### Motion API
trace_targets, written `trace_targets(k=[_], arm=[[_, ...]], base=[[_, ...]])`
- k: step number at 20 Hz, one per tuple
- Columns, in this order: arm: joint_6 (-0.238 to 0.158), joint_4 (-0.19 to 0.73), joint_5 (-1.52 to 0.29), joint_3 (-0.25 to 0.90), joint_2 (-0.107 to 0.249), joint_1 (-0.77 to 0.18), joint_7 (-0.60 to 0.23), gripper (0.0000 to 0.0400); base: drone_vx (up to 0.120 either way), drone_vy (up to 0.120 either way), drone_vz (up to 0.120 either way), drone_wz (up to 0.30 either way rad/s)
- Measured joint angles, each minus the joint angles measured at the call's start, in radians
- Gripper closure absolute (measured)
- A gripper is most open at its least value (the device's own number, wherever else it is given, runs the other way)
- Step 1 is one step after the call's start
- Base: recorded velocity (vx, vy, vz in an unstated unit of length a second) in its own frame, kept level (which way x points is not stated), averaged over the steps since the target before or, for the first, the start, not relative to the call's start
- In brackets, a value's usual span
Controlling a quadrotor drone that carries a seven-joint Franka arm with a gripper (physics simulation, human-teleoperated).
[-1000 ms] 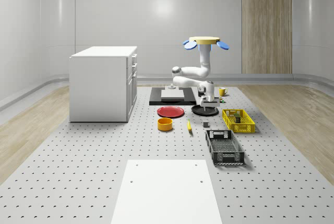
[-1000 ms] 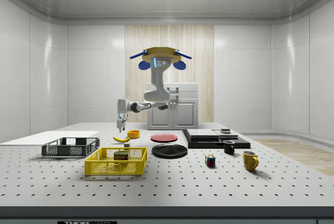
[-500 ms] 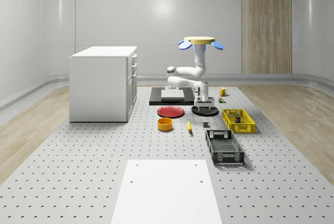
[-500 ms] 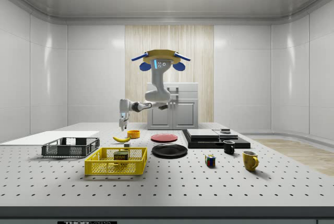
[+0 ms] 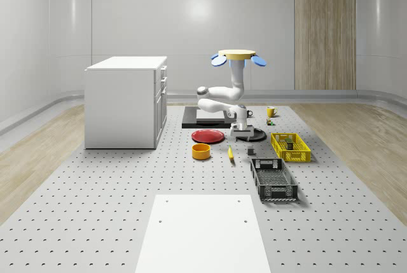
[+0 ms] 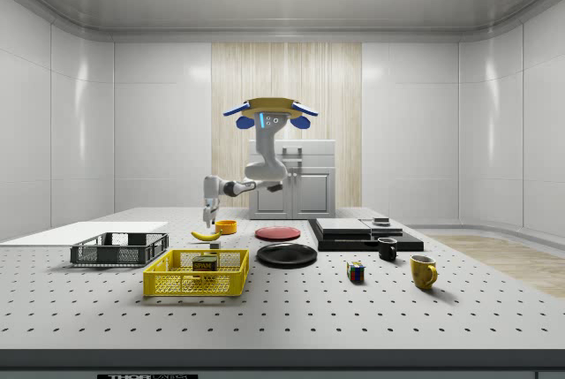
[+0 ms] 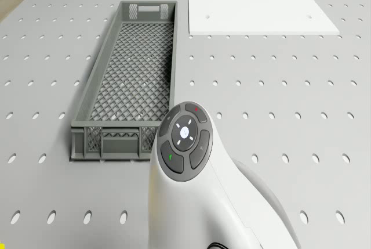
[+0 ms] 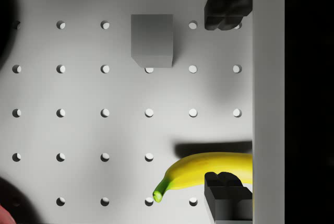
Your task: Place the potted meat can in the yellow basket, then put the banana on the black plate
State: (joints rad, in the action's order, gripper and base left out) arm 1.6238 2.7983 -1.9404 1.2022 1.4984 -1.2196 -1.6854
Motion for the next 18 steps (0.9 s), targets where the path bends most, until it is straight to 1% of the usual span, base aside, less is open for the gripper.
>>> trace_targets(k=[5, 6, 13, 18], arm=[[0.0, 0.0, 0.0, 0.0, 0.0, 0.0, 0.0, 0.0], [0.0, 0.0, 0.0, 0.0, 0.0, 0.0, 0.0, 0.0], [0.0, 0.0, 0.0, 0.0, 0.0, 0.0, 0.0, 0.0], [0.001, -0.001, -0.004, -0.004, 0.0, -0.001, 0.0, 0.0]], base=[[0.12, -0.12, -0.12, 0.0], [0.04, -0.12, -0.12, 0.0], [0.0, -0.114, -0.006, 0.0], [0.0, 0.0, 0.0, 0.0]])
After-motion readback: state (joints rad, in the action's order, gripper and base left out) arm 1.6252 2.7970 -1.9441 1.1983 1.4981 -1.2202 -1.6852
